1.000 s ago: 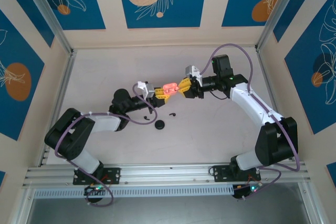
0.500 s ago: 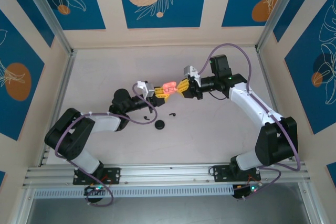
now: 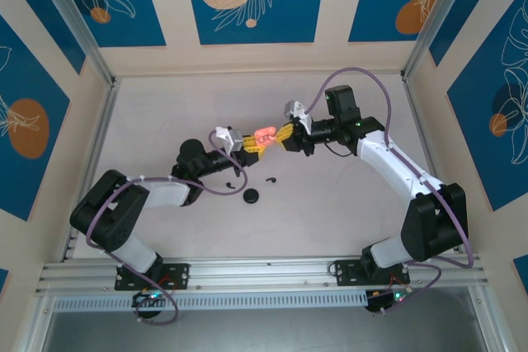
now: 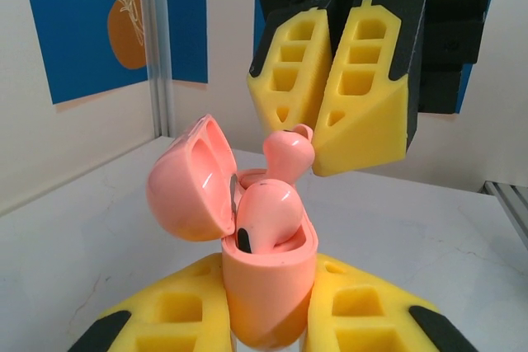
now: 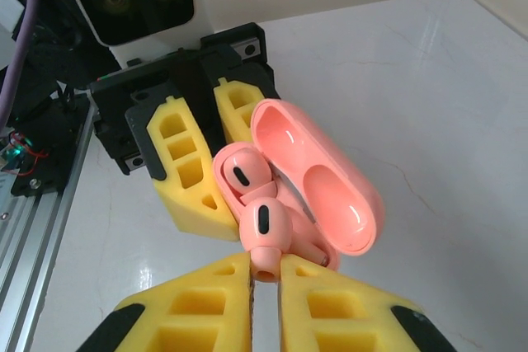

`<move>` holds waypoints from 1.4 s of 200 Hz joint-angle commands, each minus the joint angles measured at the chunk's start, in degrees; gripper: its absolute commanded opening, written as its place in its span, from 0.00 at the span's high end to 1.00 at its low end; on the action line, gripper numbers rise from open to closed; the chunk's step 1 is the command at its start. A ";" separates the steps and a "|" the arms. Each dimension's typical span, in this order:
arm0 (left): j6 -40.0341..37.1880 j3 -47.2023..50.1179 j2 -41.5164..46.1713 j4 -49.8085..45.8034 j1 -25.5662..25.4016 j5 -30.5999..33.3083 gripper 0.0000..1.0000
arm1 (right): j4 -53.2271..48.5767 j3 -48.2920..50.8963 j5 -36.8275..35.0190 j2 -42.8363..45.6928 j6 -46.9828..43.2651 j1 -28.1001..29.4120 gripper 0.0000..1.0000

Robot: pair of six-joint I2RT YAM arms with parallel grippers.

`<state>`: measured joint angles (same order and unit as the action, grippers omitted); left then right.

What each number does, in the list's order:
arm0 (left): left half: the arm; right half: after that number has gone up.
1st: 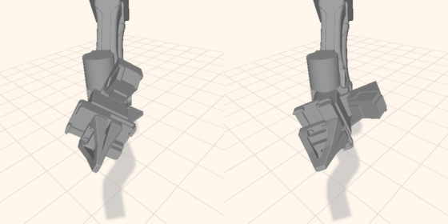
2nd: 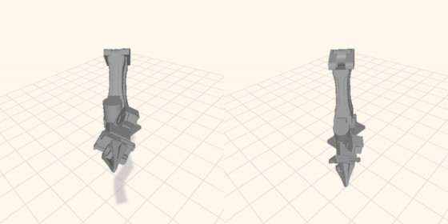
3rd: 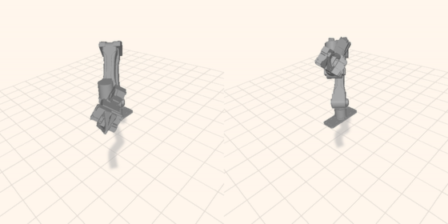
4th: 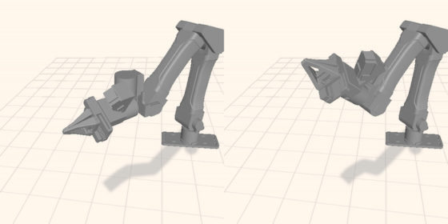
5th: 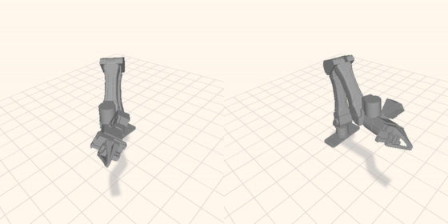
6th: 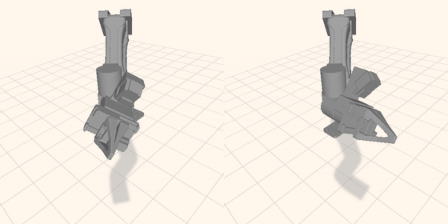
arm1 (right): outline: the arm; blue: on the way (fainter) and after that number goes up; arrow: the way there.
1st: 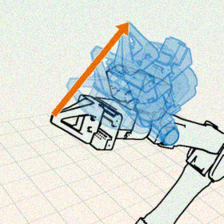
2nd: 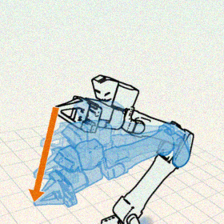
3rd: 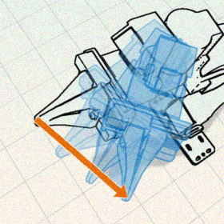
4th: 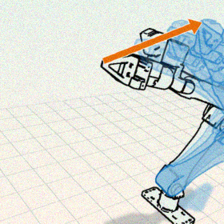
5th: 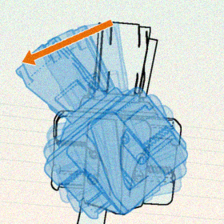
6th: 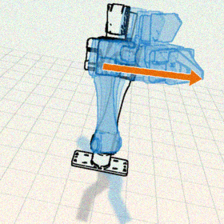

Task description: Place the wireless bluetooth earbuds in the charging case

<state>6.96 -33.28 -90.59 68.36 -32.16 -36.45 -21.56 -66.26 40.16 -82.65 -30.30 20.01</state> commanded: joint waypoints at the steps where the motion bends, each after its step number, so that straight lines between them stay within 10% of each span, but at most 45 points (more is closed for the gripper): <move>1: -1.25 -0.28 1.29 1.73 -0.53 -0.64 0.87 | 2.52 0.65 -1.62 -0.07 3.28 0.22 0.87; 280: -3.53 0.49 2.43 0.02 -0.71 2.70 0.87 | 12.65 6.40 -8.79 1.44 17.62 1.79 0.88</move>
<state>5.34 -33.12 -90.48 65.49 -32.16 -30.98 -12.05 -60.84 33.30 -82.50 -15.22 21.65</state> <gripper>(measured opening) 0.182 0.120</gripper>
